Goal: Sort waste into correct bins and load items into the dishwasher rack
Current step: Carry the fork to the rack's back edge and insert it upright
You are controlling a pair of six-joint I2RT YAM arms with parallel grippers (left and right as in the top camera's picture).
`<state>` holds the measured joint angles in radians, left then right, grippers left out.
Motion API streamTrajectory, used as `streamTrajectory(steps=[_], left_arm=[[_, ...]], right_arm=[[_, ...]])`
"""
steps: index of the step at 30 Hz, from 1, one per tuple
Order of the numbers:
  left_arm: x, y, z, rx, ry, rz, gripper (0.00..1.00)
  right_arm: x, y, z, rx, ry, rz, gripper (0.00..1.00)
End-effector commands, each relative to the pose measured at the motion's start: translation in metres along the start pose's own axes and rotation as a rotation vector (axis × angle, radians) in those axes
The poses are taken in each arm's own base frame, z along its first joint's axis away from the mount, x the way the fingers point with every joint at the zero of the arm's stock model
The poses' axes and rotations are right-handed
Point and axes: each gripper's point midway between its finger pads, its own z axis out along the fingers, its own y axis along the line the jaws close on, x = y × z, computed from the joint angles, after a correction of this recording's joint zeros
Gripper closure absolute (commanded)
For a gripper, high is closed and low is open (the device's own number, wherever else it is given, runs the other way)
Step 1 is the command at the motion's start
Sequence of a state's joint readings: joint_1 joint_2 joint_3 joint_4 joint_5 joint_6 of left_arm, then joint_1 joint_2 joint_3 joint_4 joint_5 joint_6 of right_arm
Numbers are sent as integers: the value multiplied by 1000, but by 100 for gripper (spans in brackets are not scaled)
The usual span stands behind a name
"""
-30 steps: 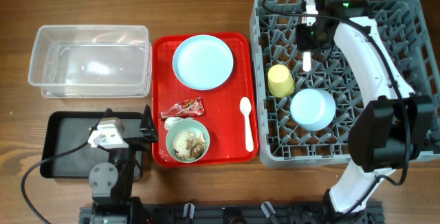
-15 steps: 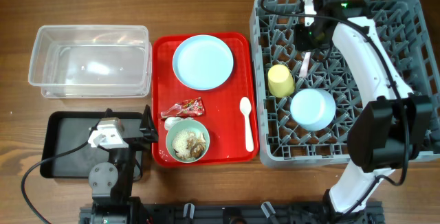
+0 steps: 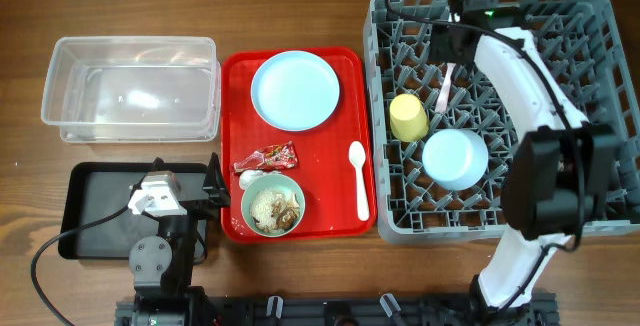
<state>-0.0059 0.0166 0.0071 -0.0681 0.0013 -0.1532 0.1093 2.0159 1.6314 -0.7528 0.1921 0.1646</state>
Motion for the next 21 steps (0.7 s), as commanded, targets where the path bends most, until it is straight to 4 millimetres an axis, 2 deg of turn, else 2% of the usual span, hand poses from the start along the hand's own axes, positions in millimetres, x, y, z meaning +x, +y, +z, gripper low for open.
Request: streamTrajectory(steps=[1, 4, 6, 7, 12, 13, 14, 16, 19, 20, 21], left_arm=[[4, -1, 0, 9, 14, 19, 0], [4, -1, 0, 9, 14, 19, 0], [4, -1, 0, 9, 14, 19, 0], [4, -1, 0, 9, 14, 19, 0], [4, -1, 0, 9, 14, 19, 0], [3, -1, 0, 8, 14, 19, 0], [4, -1, 0, 9, 14, 19, 0], [4, -1, 0, 9, 14, 19, 0], [4, -1, 0, 9, 14, 19, 0], [4, -1, 0, 9, 14, 19, 0], [4, -1, 0, 9, 14, 19, 0]], right_arm=[[7, -5, 14, 28, 25, 21, 45], [7, -8, 14, 31, 27, 26, 46], [7, -8, 15, 30, 27, 25, 55], [7, -7, 15, 27, 28, 25, 63], [6, -8, 14, 27, 23, 15, 75], [4, -8, 11, 24, 15, 1, 84], [1, -8, 9, 23, 7, 2, 88], [-9, -8, -2, 18, -27, 9, 88], [-24, -5, -21, -15, -85, -11, 95], [-27, -4, -24, -21, -97, -28, 95], [-28, -6, -25, -13, -101, -26, 88]])
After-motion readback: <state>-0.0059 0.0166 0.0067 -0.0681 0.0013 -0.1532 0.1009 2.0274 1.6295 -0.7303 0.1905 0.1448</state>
